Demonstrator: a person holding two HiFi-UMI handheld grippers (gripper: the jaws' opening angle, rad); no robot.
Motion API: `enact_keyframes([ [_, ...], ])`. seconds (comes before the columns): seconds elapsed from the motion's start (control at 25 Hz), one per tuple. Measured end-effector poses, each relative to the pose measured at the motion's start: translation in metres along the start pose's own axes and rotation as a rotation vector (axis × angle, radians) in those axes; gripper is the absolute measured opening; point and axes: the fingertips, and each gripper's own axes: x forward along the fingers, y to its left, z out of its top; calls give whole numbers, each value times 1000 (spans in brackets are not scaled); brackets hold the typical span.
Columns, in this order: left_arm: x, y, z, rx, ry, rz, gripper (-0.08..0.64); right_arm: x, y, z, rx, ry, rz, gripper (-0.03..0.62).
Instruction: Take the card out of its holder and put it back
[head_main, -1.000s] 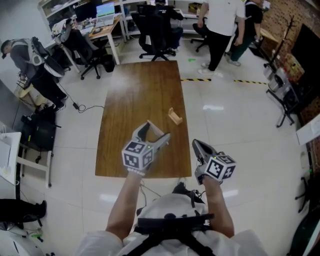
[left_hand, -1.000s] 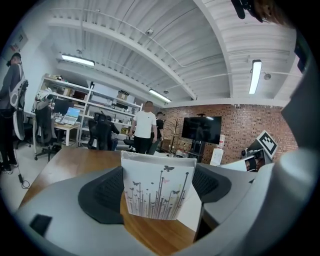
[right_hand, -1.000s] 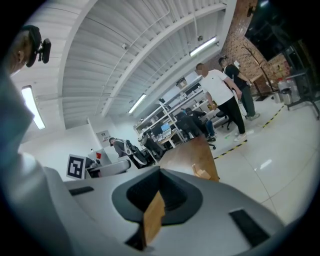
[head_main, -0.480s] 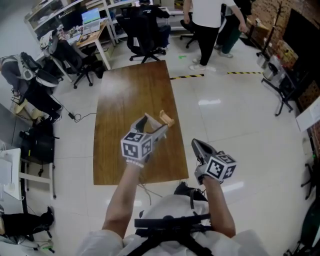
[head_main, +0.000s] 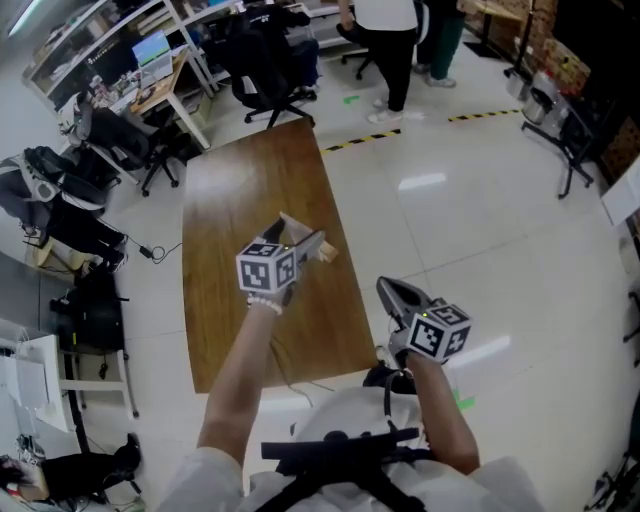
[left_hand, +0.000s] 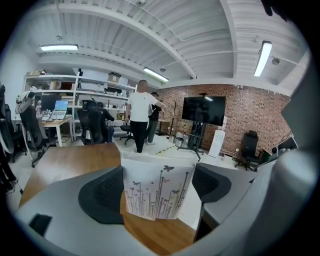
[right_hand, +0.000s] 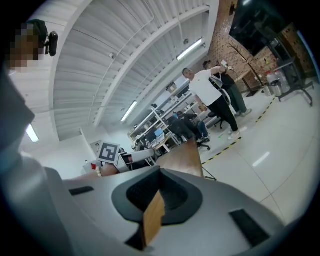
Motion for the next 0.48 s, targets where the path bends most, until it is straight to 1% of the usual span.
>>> enact_keyframes([
  [0.16, 32, 11, -10, 3, 53, 7, 425, 5, -18, 7, 18, 2, -4, 9],
  [0.28, 54, 16, -21, 18, 74, 2, 425, 10, -32, 11, 27, 6, -9, 9],
  [0.48, 72, 21, -30, 48, 43, -8, 425, 17, -49, 13, 35, 11, -10, 9],
])
